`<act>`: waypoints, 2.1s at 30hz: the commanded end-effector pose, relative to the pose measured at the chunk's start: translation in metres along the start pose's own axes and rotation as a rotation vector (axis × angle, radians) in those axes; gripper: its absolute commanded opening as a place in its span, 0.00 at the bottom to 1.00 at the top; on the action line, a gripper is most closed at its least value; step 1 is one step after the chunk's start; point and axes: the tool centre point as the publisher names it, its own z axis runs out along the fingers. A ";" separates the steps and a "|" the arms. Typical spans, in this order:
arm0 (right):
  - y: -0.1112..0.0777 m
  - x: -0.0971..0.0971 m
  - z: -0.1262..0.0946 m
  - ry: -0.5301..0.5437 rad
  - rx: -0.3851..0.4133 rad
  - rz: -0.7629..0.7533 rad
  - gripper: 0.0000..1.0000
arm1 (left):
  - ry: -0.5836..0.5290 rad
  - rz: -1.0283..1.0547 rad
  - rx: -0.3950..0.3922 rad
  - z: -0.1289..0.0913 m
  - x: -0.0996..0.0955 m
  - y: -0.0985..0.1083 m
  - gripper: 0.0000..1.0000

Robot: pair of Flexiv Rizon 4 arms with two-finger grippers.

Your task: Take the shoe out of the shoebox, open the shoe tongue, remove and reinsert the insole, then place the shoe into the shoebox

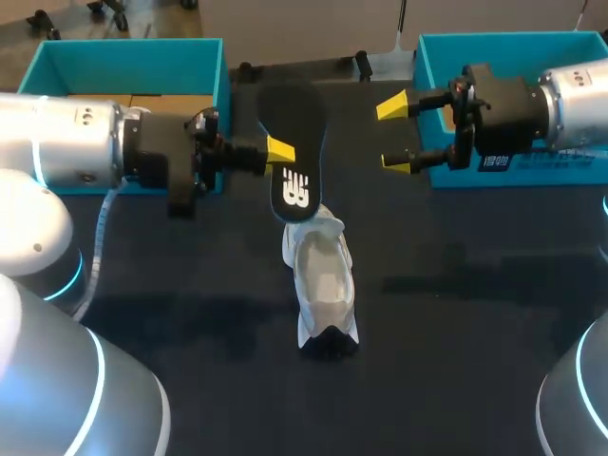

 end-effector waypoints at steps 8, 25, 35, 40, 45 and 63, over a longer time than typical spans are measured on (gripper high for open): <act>0.000 0.000 0.001 -0.001 -0.002 0.001 1.00 | -0.002 -0.010 0.007 0.014 0.034 0.015 0.00; 0.002 -0.002 0.002 -0.004 0.007 0.002 1.00 | -0.014 0.014 0.003 0.028 0.071 0.015 0.00; 0.011 -0.010 0.006 -0.006 0.022 -0.003 1.00 | -0.024 -0.001 -0.004 0.032 0.077 0.015 0.00; 0.014 -0.014 0.007 -0.004 0.036 -0.003 1.00 | -0.031 0.003 0.000 0.032 0.078 0.015 0.00; 0.017 -0.024 0.008 0.001 0.050 -0.004 1.00 | -0.032 0.004 0.000 0.033 0.078 0.015 0.00; 0.026 -0.059 0.033 0.069 0.072 0.046 1.00 | -0.045 0.026 0.003 0.040 0.067 0.018 0.00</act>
